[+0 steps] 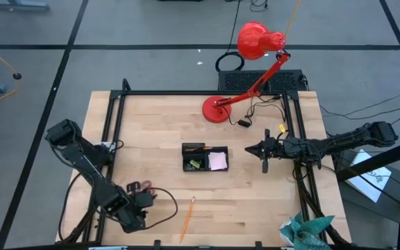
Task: Pick and place office supplies into organizer
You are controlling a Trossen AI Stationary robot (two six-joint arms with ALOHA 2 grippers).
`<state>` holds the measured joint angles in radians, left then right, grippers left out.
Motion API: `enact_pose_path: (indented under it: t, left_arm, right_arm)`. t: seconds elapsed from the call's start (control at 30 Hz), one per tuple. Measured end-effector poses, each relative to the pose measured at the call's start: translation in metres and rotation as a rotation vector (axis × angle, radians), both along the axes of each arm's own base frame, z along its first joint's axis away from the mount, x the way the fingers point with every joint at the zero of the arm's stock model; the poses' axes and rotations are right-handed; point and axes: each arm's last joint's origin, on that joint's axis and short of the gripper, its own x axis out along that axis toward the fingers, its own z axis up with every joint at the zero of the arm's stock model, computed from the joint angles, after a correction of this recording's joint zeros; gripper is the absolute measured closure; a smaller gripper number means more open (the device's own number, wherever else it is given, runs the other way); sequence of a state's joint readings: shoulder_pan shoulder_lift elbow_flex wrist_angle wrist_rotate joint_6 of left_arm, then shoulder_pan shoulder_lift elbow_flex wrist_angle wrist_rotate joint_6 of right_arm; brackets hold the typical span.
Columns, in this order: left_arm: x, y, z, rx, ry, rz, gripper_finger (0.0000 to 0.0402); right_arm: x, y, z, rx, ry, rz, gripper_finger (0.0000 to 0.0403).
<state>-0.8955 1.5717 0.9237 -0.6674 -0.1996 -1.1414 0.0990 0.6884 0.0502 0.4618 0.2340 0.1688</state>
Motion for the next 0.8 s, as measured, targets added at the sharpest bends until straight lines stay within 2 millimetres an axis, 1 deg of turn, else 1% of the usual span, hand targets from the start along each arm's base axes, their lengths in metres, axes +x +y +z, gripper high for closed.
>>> enact_pose_path:
  t: [0.1, 0.2, 0.53, 0.8]
  left_arm:
    - [0.000, 0.001, 0.000, 0.016, -0.002, 0.009, 0.0210]
    - [-0.002, 0.004, -0.004, 0.025, 0.008, 0.019, 0.0210]
    - [-0.012, 0.015, -0.023, 0.034, 0.076, 0.109, 0.0239]
    - [-0.014, 0.016, -0.037, -0.037, 0.035, 0.111, 0.0249]
  right_arm:
    - [0.000, 0.000, 0.000, 0.000, 0.000, 0.000, 0.0401]
    - [0.000, 0.000, 0.000, -0.001, 0.001, 0.000, 0.0401]
    - [0.000, 0.000, 0.000, -0.001, 0.001, 0.000, 0.0401]
    - [0.000, 0.000, 0.000, -0.001, 0.000, 0.000, 0.0401]
